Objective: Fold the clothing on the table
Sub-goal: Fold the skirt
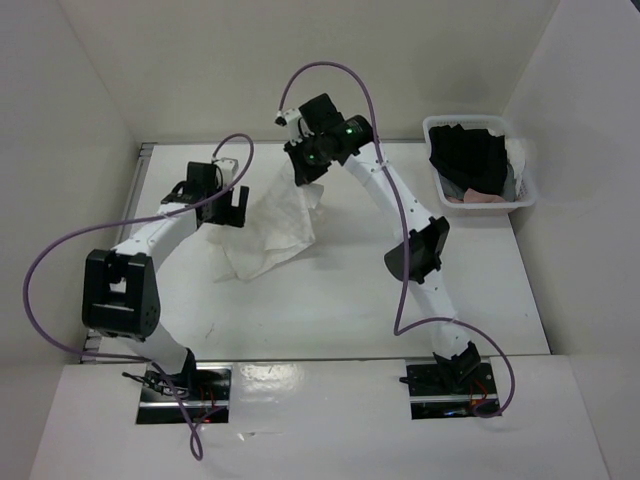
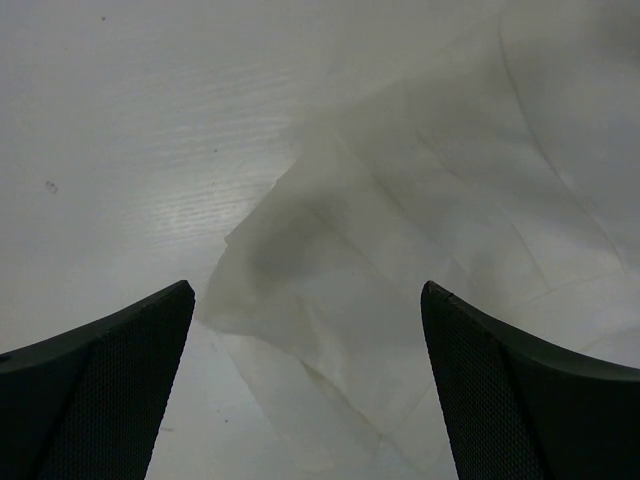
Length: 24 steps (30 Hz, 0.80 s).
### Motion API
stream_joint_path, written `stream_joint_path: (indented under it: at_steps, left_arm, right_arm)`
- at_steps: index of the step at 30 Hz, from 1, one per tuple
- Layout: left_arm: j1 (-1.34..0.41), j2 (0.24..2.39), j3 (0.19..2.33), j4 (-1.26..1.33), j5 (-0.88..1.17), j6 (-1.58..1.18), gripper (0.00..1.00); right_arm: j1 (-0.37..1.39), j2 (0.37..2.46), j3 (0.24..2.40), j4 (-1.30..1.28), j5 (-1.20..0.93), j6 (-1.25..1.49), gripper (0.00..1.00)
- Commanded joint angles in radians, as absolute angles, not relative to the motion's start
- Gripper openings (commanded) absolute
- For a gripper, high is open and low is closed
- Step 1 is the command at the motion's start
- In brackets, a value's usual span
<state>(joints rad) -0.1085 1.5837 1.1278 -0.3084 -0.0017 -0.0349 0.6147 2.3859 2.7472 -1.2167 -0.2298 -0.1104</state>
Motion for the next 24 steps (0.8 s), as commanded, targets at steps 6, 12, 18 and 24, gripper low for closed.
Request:
stream_joint_path:
  at_steps: [6, 12, 18, 24]
  left_arm:
    - [-0.13, 1.778, 1.233, -0.103, 0.095, -0.106, 1.0]
    - [-0.13, 1.868, 1.262, -0.026, 0.199, -0.15, 1.0]
    - [-0.13, 1.963, 1.319, -0.026, 0.249, -0.199, 1.0]
    - [-0.13, 1.963, 1.319, 0.003, 0.249, -0.209, 1.0]
  right_arm:
    - [0.601, 2.237, 2.711, -1.213, -0.216, -0.12, 0.0]
    - [0.601, 2.237, 2.701, -1.213, -0.216, -0.129, 0.0]
    - [0.601, 2.256, 2.692, -1.213, -0.207, -0.129, 0.0]
    - [0.62, 2.295, 2.701, -1.213, -0.198, -0.129, 0.0]
